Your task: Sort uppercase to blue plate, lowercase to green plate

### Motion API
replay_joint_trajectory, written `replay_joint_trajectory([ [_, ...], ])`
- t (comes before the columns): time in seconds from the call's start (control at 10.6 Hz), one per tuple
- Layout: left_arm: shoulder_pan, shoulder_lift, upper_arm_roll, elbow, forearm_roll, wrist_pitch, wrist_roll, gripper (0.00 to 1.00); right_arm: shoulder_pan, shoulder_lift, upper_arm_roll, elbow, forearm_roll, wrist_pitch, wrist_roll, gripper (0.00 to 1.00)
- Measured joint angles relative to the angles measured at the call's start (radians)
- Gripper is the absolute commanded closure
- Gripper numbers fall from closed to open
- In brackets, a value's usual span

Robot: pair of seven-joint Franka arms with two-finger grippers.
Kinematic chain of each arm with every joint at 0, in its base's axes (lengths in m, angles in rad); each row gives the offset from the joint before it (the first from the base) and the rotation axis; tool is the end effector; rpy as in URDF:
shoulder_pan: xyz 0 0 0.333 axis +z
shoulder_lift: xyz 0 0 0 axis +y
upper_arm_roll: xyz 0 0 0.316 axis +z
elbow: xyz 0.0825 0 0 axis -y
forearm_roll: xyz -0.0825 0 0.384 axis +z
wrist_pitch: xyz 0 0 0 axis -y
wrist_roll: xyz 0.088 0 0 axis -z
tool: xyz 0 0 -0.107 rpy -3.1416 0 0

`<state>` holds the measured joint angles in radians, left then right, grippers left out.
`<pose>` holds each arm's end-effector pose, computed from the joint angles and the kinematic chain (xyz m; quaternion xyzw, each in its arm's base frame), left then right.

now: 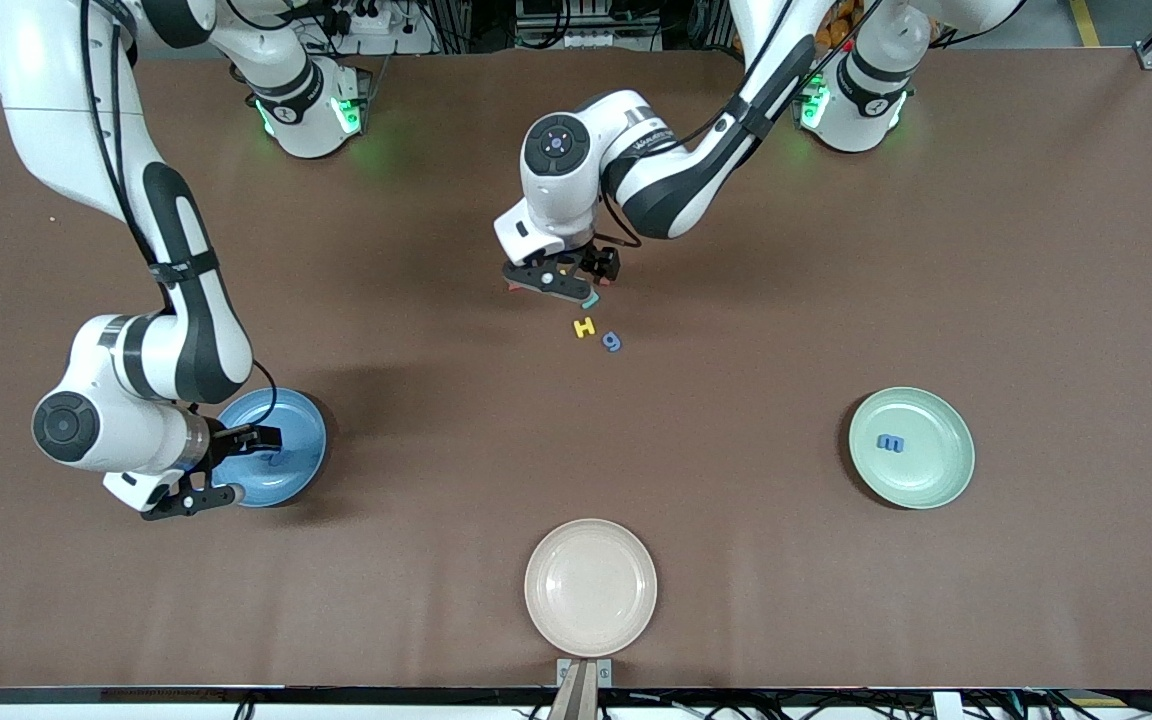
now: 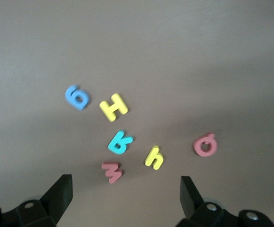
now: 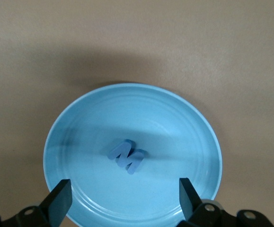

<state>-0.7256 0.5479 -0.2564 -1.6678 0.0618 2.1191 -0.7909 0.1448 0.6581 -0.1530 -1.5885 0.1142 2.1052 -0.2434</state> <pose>0.3894 -0.5447 0.2898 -0.9937 0.0970 0.0566 0.0042 0.6824 0.0129 0.2424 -0.9930 -0.0975 0.0657 0.0078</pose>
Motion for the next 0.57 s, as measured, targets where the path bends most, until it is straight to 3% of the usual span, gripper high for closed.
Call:
replay_joint_trajectory([
  [0.28,0.007,0.002,0.005,-0.072,0.0,0.022,-0.199,0.0,0.0,-0.008,0.0,-0.011,0.0,-0.058,0.003,0.0],
  [0.57,0.012,-0.014,0.006,-0.197,0.0,0.166,-0.301,0.01,0.001,-0.11,0.0,-0.039,0.0,-0.22,0.03,0.0],
])
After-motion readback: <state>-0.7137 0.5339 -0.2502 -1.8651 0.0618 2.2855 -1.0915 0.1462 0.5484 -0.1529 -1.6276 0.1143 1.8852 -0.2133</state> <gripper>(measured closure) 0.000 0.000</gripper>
